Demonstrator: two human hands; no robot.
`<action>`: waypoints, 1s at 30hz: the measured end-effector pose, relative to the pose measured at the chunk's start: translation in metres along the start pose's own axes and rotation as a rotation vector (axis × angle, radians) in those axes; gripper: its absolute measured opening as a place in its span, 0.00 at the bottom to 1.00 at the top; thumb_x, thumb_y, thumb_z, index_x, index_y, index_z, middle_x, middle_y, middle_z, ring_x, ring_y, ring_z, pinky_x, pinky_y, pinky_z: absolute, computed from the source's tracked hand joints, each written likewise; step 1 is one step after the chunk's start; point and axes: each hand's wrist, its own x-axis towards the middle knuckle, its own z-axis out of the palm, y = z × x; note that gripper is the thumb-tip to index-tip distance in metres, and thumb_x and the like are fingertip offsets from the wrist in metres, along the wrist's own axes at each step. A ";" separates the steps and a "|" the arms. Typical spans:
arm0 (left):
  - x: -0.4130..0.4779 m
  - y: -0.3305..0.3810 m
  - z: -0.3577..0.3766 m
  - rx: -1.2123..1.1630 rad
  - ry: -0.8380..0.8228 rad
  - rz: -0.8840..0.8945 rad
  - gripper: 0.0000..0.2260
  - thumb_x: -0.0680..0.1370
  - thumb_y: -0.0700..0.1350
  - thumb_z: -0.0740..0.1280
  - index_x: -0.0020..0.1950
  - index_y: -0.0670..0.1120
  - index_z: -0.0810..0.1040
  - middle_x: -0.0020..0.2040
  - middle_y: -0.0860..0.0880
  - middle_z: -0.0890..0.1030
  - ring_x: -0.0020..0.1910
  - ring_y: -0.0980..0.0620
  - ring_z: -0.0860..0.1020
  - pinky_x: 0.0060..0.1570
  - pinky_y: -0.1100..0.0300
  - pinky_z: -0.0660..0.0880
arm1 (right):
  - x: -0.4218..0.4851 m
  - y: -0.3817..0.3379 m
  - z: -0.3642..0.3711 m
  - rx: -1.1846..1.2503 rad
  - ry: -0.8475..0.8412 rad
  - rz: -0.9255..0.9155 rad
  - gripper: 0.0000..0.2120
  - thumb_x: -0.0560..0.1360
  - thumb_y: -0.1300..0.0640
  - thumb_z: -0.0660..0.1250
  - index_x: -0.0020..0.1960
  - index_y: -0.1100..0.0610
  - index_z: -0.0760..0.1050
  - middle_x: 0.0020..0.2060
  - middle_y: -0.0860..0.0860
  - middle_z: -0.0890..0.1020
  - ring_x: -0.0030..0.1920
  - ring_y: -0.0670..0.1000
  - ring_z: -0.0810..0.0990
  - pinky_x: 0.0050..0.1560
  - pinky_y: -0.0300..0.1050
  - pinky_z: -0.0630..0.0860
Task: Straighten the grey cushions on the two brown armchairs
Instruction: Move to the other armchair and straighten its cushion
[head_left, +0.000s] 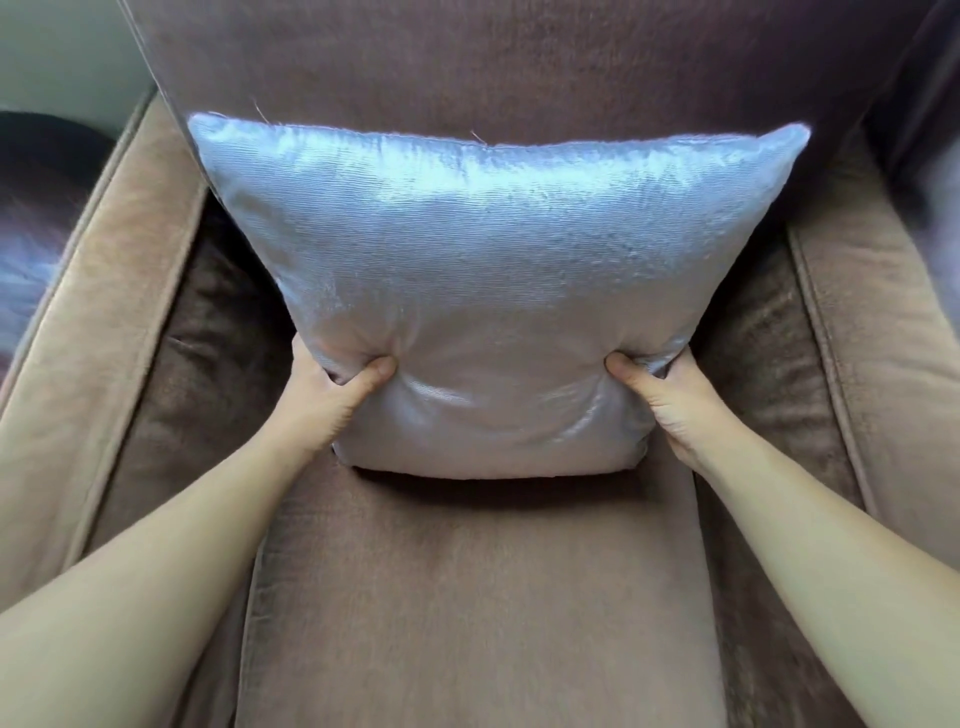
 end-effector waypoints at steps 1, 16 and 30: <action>-0.001 0.000 -0.002 0.016 0.002 -0.006 0.46 0.62 0.60 0.78 0.74 0.53 0.59 0.72 0.54 0.69 0.63 0.71 0.71 0.55 0.80 0.70 | -0.002 0.000 0.000 -0.003 0.008 0.000 0.58 0.50 0.32 0.82 0.75 0.51 0.67 0.65 0.47 0.81 0.66 0.46 0.79 0.70 0.48 0.72; -0.034 0.041 -0.033 0.056 -0.056 -0.128 0.47 0.70 0.54 0.78 0.81 0.50 0.53 0.73 0.52 0.71 0.68 0.51 0.76 0.60 0.60 0.74 | -0.038 -0.029 -0.008 -0.204 0.123 0.102 0.29 0.73 0.50 0.76 0.71 0.56 0.71 0.63 0.51 0.81 0.61 0.49 0.80 0.63 0.48 0.75; -0.011 0.177 -0.025 1.076 -0.058 0.429 0.48 0.72 0.70 0.68 0.83 0.54 0.47 0.84 0.49 0.44 0.83 0.44 0.42 0.76 0.32 0.51 | -0.048 -0.173 0.046 -1.078 0.120 -0.491 0.47 0.73 0.39 0.72 0.82 0.50 0.50 0.82 0.52 0.50 0.82 0.56 0.46 0.80 0.60 0.49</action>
